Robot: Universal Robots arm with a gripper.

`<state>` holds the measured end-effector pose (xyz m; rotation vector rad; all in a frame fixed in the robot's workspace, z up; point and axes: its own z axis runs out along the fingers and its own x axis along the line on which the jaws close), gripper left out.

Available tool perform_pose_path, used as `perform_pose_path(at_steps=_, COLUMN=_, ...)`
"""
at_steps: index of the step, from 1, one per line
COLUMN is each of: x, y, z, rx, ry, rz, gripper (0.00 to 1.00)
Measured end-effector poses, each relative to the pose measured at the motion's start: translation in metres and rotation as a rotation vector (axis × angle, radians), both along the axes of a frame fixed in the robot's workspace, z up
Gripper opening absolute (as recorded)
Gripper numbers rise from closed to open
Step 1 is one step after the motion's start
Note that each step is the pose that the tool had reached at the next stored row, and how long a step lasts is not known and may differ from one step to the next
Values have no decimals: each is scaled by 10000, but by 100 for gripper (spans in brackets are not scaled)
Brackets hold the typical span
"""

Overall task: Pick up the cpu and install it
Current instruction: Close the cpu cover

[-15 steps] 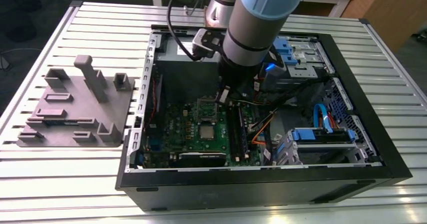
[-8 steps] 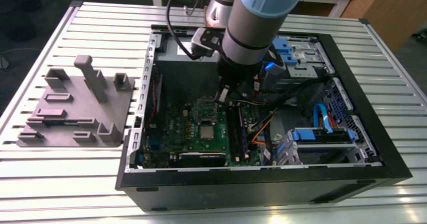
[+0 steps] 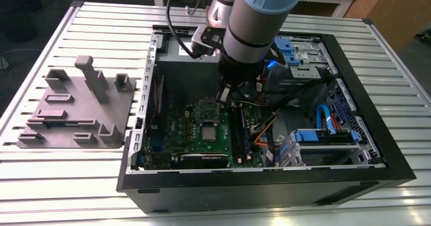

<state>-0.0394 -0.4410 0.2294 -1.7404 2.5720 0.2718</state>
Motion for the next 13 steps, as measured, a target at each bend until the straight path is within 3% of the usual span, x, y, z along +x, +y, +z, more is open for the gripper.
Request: perform_pose_path(at_steps=13, x=-24, y=0, z=85, rx=0, ry=0, rz=156, gripper=10)
